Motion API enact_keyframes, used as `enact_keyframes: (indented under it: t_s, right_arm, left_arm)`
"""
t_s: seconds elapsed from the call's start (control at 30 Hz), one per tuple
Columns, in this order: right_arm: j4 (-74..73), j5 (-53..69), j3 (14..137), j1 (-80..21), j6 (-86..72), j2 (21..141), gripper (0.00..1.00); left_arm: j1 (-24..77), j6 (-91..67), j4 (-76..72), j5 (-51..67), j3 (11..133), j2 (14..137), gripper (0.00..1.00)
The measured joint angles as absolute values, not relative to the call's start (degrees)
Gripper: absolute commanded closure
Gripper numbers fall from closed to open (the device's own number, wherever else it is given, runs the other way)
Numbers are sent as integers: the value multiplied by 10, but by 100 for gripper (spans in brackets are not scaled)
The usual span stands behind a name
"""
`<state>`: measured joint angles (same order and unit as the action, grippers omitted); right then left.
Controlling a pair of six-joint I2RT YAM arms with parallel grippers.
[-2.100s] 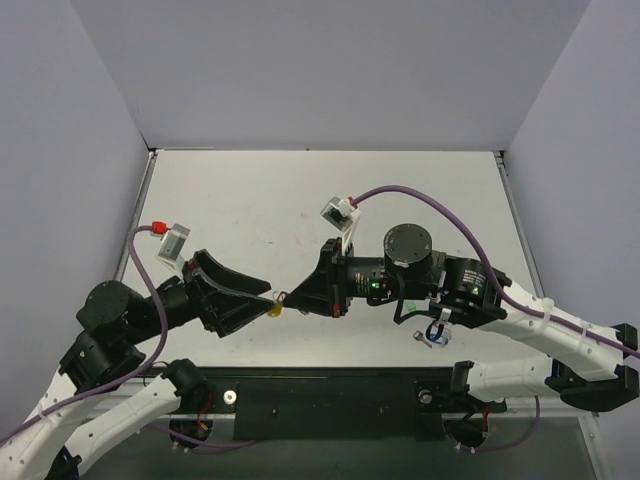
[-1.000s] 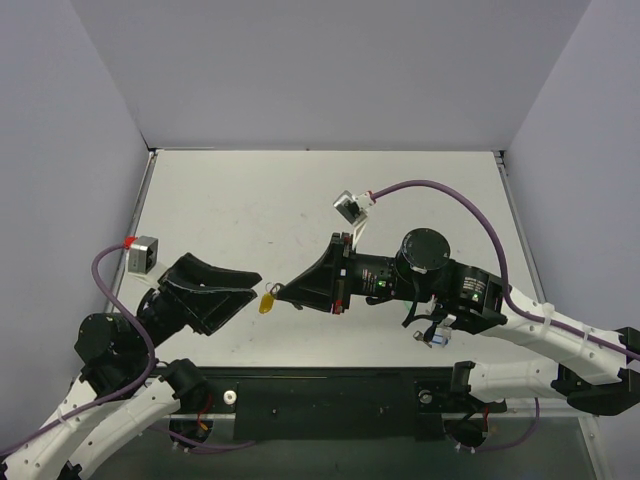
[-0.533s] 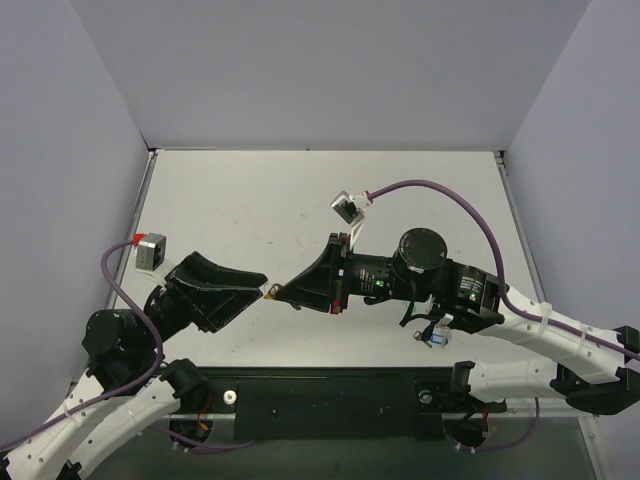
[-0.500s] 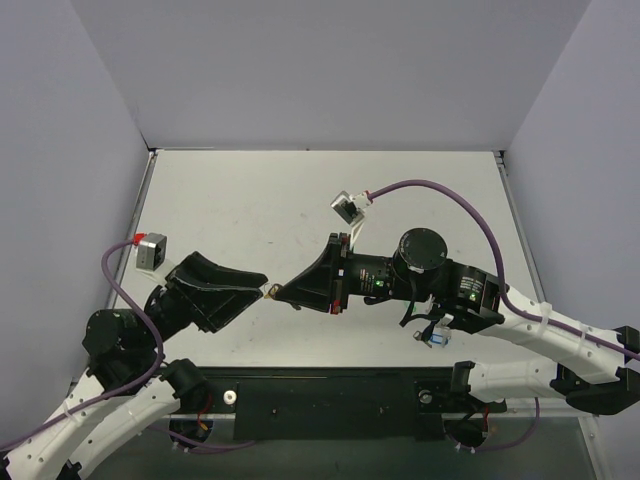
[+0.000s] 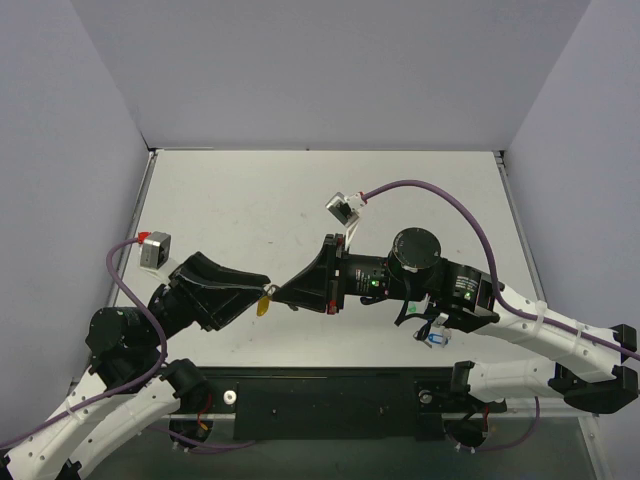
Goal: Remove the keys from the keyring
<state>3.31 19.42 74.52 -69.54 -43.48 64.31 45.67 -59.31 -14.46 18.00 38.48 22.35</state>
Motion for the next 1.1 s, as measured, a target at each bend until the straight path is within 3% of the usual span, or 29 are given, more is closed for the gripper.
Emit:
enact_keyframes:
  t_s: [0.2, 0.53, 0.67, 1.1]
  right_arm:
    - [33, 194, 745, -695, -435, 646, 100]
    - [33, 194, 745, -695, -435, 646, 100]
    - [32, 193, 745, -695, -435, 646, 100]
    - [6, 192, 754, -695, -430, 649, 100]
  left_arm:
    - [457, -594, -147, 180, 379, 224, 55]
    - [457, -596, -149, 180, 379, 224, 78]
    - [457, -596, -154, 180, 380, 225, 99]
    - [457, -531, -27, 196, 450, 238, 100]
